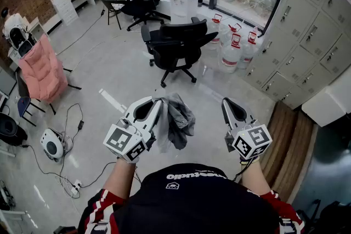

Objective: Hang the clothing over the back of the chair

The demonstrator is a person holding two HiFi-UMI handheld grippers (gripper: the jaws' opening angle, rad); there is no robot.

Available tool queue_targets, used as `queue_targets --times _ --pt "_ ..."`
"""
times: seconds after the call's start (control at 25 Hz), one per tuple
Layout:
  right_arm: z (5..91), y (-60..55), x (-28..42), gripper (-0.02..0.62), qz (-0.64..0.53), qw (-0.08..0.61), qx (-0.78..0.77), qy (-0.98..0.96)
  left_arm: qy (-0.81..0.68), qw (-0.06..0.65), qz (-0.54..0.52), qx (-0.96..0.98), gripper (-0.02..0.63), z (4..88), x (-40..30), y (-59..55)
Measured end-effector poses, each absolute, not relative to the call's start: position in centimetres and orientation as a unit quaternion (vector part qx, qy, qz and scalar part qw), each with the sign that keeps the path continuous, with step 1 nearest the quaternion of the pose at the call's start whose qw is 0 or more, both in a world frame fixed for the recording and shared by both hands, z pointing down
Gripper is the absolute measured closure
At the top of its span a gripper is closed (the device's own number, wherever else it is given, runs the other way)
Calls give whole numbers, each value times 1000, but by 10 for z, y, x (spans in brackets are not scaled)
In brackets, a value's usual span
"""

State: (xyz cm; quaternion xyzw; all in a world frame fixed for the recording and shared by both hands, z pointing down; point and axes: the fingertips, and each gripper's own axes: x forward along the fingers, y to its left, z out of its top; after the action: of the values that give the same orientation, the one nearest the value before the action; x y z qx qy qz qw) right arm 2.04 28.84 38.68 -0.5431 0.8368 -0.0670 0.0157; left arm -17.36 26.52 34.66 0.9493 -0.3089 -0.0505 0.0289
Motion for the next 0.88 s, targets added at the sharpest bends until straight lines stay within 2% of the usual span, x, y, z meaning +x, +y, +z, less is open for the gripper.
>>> queue_targets --times 0.4,0.6,0.88 --pt "386 289 34 586 -54 9 -540 840 -330 12 -48 943 578 344 -170 261" --pt "382 290 40 584 -59 37 -534 842 -333 11 -50 941 578 342 -164 261" --pt "391 286 53 584 -69 25 -535 842 -335 8 -47 941 578 342 -151 258"
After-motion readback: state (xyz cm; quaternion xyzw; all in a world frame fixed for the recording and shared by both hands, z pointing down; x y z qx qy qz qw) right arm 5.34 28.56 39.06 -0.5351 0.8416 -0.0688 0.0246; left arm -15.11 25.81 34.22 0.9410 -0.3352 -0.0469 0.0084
